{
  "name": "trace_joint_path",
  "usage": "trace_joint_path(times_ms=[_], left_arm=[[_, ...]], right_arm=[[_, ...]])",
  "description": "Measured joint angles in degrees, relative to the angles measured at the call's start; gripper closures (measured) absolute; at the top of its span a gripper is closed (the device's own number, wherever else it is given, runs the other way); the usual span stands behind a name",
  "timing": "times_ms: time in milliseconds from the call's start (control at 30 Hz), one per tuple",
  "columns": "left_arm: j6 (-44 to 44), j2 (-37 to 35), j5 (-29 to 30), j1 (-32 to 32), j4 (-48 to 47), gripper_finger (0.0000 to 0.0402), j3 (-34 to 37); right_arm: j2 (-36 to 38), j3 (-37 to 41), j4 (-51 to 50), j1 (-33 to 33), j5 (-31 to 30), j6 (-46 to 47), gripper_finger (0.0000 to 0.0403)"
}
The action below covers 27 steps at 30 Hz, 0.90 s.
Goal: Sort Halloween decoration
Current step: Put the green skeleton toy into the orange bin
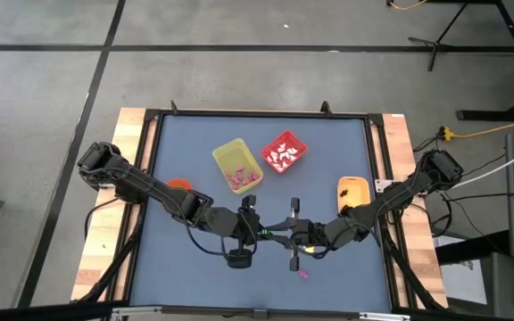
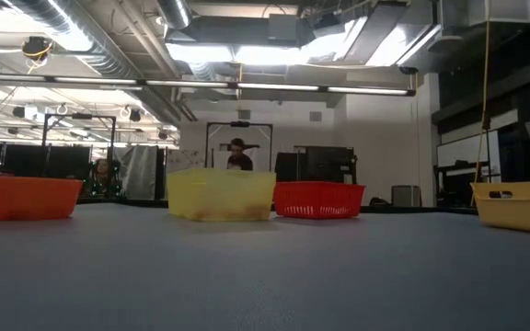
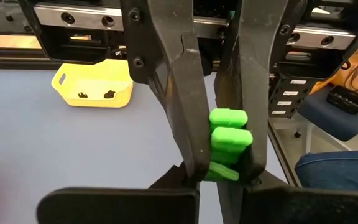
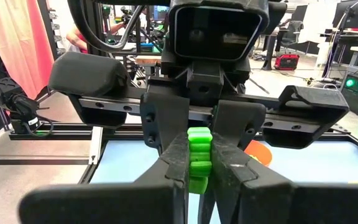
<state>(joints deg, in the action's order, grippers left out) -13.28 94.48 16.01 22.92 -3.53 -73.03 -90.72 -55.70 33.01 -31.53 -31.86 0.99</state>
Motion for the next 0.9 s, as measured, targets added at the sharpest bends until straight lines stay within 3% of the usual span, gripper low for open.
trace_joint_path(times_ms=[367,567,900], left_arm=[[0.00,0.00,-0.01,0.00,0.07,0.0390,0.00],[0.06,0.00,-0.32,0.07,0.09,0.0391,0.00],[0.00,0.00,0.17,-0.03,-0.37,0.0391,0.00]], right_arm=[[0.00,0.00,0.00,0.02,0.10,0.22,0.0361],[0.00,0.00,0.05,0.11,3.66,0.20,0.0354],[0.00,0.00,-0.12,0.09,4.50,0.20,0.0243]])
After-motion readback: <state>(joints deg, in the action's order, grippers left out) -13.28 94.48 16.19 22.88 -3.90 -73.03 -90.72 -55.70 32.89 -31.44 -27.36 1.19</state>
